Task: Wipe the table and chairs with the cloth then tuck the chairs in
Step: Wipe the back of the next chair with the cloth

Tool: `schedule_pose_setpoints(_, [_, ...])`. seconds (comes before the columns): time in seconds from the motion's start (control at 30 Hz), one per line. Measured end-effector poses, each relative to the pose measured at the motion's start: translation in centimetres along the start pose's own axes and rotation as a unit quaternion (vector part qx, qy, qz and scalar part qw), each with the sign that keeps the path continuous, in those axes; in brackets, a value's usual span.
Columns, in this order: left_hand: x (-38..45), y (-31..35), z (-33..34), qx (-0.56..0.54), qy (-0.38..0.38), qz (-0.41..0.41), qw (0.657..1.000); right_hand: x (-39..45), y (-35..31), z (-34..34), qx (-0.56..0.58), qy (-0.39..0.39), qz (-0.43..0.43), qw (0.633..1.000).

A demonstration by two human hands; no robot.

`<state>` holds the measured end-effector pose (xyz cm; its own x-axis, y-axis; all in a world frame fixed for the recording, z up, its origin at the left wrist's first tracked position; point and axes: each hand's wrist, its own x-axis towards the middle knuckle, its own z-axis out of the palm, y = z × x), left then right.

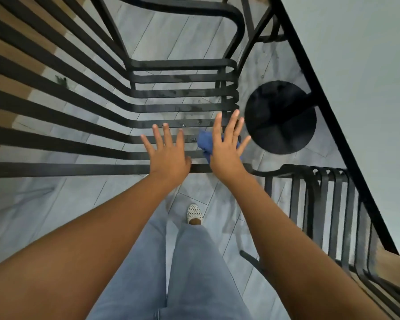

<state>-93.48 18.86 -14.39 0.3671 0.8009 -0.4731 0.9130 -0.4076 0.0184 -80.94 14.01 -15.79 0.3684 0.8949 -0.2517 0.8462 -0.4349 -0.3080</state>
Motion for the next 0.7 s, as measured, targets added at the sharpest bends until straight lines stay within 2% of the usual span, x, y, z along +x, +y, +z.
schedule_pose_setpoints(0.13, [3.7, -3.1, -0.9, 0.010, -0.020, 0.022, 1.000, 4.0, -2.0, 1.3, -0.019, -0.059, 0.062, 0.996])
schedule_pose_setpoints(0.3, [9.0, -6.8, -1.4, 0.018, -0.037, 0.044, 0.998, 9.8, -3.6, 2.1, 0.127, -0.112, 0.129, 0.977])
schedule_pose_setpoints(0.43, [12.9, -8.0, -0.2, 0.028, -0.053, 0.056, 0.997, 14.8, -3.4, 3.8, 0.208, -0.162, 0.116, 0.958])
schedule_pose_setpoints(0.7, [20.2, -8.3, 4.5, 0.032, -0.071, 0.042, 0.996, 23.3, -1.7, 10.0, 0.195, -0.184, 0.117, 0.956])
